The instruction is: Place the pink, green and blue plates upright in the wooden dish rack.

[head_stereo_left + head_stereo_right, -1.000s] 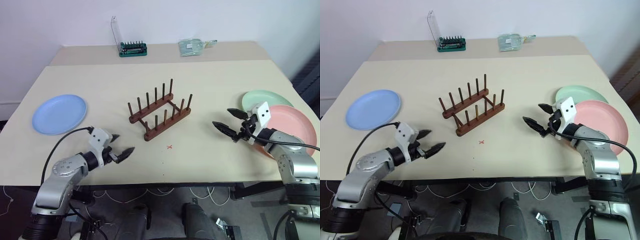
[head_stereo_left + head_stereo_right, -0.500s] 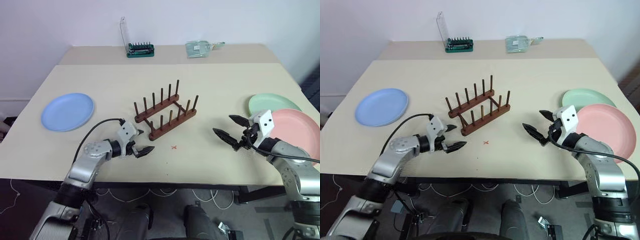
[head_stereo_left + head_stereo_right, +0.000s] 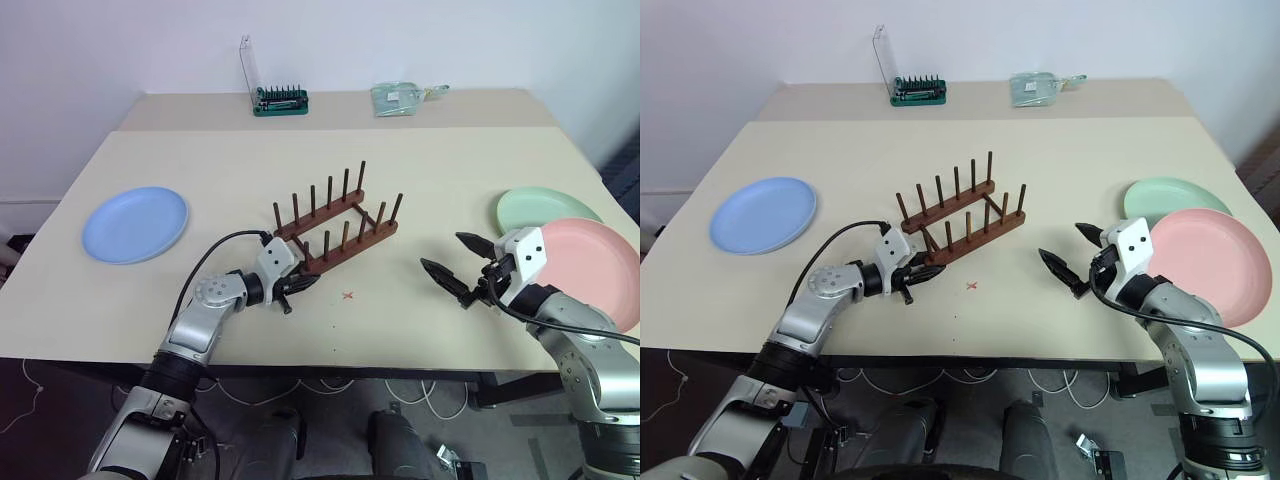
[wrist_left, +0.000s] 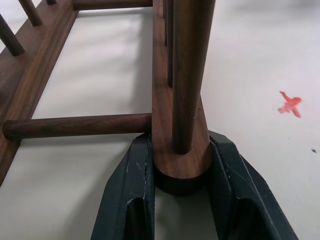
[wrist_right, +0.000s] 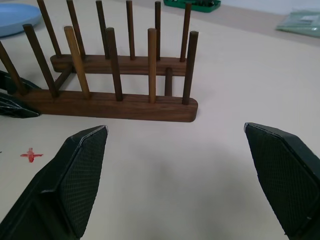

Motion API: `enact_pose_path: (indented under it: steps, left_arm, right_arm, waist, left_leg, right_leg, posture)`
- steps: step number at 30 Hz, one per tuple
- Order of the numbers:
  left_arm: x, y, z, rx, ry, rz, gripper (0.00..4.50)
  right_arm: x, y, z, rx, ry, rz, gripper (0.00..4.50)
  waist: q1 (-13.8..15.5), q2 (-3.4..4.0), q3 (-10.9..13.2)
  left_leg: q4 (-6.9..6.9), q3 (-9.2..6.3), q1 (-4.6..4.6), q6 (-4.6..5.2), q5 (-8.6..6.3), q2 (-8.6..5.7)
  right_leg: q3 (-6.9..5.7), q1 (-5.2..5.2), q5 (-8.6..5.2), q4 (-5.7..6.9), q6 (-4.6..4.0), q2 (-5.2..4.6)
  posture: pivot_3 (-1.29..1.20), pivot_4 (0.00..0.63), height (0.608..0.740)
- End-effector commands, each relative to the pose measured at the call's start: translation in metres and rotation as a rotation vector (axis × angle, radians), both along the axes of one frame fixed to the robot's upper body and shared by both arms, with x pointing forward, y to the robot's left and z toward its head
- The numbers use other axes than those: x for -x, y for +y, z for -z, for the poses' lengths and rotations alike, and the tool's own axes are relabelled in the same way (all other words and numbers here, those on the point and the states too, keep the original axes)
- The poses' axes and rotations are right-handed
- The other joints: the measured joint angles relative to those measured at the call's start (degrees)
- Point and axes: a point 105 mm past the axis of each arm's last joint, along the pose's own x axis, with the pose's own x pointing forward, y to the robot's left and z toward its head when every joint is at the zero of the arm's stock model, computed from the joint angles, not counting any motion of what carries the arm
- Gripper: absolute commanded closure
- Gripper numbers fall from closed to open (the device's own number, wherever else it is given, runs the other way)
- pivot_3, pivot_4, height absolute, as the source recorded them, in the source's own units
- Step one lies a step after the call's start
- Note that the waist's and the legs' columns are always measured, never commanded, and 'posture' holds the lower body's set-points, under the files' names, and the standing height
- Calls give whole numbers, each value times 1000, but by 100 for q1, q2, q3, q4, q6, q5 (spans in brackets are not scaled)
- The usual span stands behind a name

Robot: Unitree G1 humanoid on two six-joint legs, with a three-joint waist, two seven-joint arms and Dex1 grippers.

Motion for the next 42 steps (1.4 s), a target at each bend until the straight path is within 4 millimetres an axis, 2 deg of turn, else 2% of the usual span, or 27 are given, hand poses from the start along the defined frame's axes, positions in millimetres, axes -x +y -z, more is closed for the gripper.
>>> enact_pose_path:
  steps: [1, 6, 11, 13, 14, 18, 21, 23, 24, 26, 30, 31, 35, 39, 42]
  left_arm:
    - [17, -19, 17, -101, 47, 211, 3715]
    - [3, -28, 9, -115, 21, 298, 3715]
    - [-15, -22, 18, -174, 34, 268, 3715]
    - [-16, -19, 17, -142, 54, 255, 2691]
    - [-17, -17, 17, -135, 54, 248, 2405]
    - [-22, 6, 15, -130, 60, 151, 442]
    - [-16, 29, 10, -116, 73, 93, 442]
    - [-3, 40, 6, -82, 110, 97, 374]
    - [5, 42, 4, -68, 129, 102, 665]
    - [21, 43, 5, -66, 152, 136, 1165]
    - [45, 23, 8, -56, 189, 201, 3089]
    - [48, 18, 12, -79, 186, 208, 3154]
    - [38, 2, 17, -83, 151, 142, 3154]
    - [22, 0, 17, -82, 95, 53, 3154]
    - [7, -2, 17, -65, 49, -24, 3154]
  right_arm:
    - [6, 10, -5, 23, -10, -57, 0]
    - [3, 8, -7, 27, -22, -23, 0]
    - [6, 7, -10, 37, -27, 2, 0]
    - [8, 7, -10, 44, -25, 9, 0]
    - [9, 6, -10, 50, -22, 15, 0]
    - [12, -5, -7, 86, 3, 50, 0]
    - [18, -12, -2, 107, 31, 45, 0]
    - [22, -13, 3, 107, 55, 23, 569]
    - [24, -11, 6, 108, 70, 6, 881]
    - [25, -7, 13, 112, 92, -22, 1851]
    - [19, -1, 32, 170, 135, -27, 3882]
    - [16, -1, 37, 193, 146, -14, 4422]
    - [-1, 1, 53, 277, 172, 46, 4475]
    - [-8, 11, 53, 279, 147, 33, 4475]
    - [-23, 12, 54, 304, 124, 84, 4475]
  waist:
    - [-11, 0, 0]
    - [-21, -7, 4]
    - [-10, -8, 4]
    - [-25, -15, 0]
    - [-29, -17, 0]
    - [-92, -21, -2]
    - [-197, -21, -3]
    - [-273, -24, -3]
    - [-301, -22, -4]
    - [-325, -22, -4]
    - [-276, -23, -5]
    - [-228, -23, -5]
    - [-80, -20, -7]
    - [-7, -28, -12]
    - [-24, -34, -17]
  left_leg:
    - [0, 0, 0, 0, 0, 0]
    - [2, 0, -4, 0, 0, -2]
    - [7, -4, -4, 2, -1, -2]
    - [17, -3, -5, 3, -1, -3]
    - [18, -3, -5, 4, -2, -2]
    - [14, -5, -4, 5, -3, 0]
    - [7, -4, -1, 5, -3, 2]
    - [0, -2, 4, 5, -3, 8]
    - [-10, 1, 13, 5, -3, 15]
    - [-20, 1, 22, 5, -2, 17]
    - [-21, 2, 22, 5, -3, 20]
    - [-20, 2, 22, 5, -3, 20]
    - [-14, 2, 15, 4, -3, 5]
    - [-11, 0, 15, 4, -2, 3]
    - [-10, 2, 19, 3, -2, 3]
  right_leg:
    - [0, 0, 0, 0, 0, 0]
    - [-2, 0, 0, -2, 1, 0]
    - [-4, 0, -1, 0, 3, 0]
    - [-5, 7, -1, 0, 4, 0]
    - [-5, 7, -2, 0, 5, 0]
    - [-5, 2, -3, 3, 7, 2]
    - [-4, -3, -3, 8, 6, 3]
    - [-3, -7, -2, 12, 5, 8]
    - [0, -8, -2, 14, 4, 11]
    - [0, -4, -3, 17, 3, 11]
    - [2, 3, -4, 10, 2, 5]
    - [2, 4, -4, 7, 2, 4]
    - [3, 7, -4, -1, 3, -4]
    - [5, 9, -4, -2, 3, -3]
    - [5, 11, -4, -1, 3, -2]
  posture:
    - [0, 150, 740]
    - [0, 150, 740]
    - [0, 150, 740]
    - [0, 150, 740]
    - [0, 150, 740]
    - [0, 150, 740]
    - [0, 150, 740]
    - [0, 150, 740]
    - [0, 150, 740]
    - [0, 150, 740]
    - [0, 150, 740]
    - [0, 150, 740]
    - [0, 150, 740]
    - [0, 150, 740]
    - [0, 150, 740]
